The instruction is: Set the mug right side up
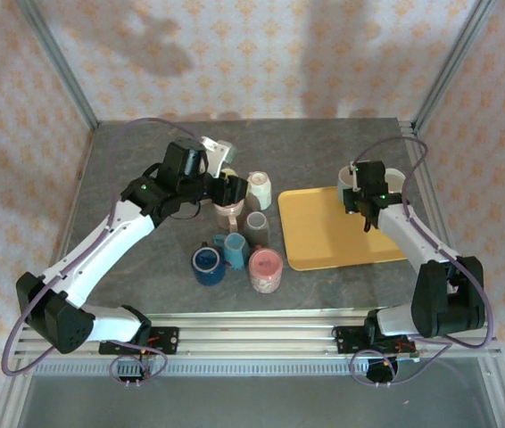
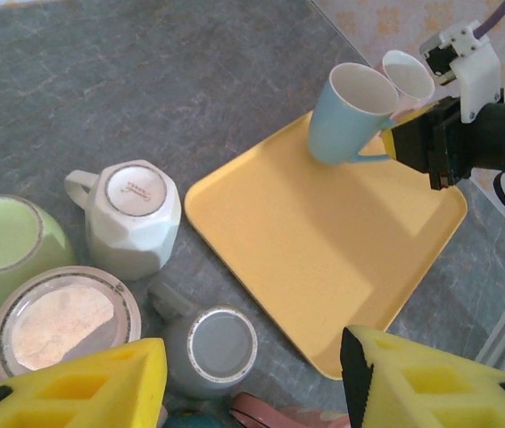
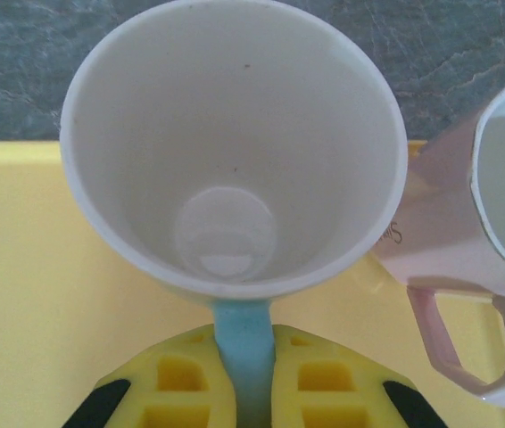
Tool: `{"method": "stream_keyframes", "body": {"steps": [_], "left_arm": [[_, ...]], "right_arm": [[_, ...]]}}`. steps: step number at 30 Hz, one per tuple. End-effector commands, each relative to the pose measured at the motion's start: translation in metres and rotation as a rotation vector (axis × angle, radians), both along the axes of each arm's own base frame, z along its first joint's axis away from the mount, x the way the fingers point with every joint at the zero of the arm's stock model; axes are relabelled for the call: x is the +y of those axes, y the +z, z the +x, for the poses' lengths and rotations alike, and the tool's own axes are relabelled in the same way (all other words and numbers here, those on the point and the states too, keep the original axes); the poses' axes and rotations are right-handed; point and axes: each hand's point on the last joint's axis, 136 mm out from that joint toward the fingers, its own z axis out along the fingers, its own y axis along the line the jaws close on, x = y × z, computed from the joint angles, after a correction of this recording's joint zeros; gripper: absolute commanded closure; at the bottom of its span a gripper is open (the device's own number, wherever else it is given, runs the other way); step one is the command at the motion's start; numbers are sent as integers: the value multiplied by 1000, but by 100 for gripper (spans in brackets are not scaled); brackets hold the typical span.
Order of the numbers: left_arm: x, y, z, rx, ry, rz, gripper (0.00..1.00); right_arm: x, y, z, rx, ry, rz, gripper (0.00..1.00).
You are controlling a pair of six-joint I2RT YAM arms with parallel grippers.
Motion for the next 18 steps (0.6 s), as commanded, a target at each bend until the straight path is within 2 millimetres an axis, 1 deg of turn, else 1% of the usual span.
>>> {"method": "stream_keyframes", "body": {"steps": [1, 5, 13, 18], "left_arm": [[-7, -8, -7, 12, -63, 9, 45], [-7, -9, -6, 19, -57, 10, 46], [-9, -11, -4, 22, -64, 16, 46], [-8, -13, -4, 23, -60, 18, 46]], "right_arm": [[-11, 20, 20, -110, -10, -45, 100], [-21, 14, 21, -95, -36, -50, 100], [-21, 5, 29, -96, -29, -51, 100], [-26, -4, 30, -71, -59, -64, 100]]}}
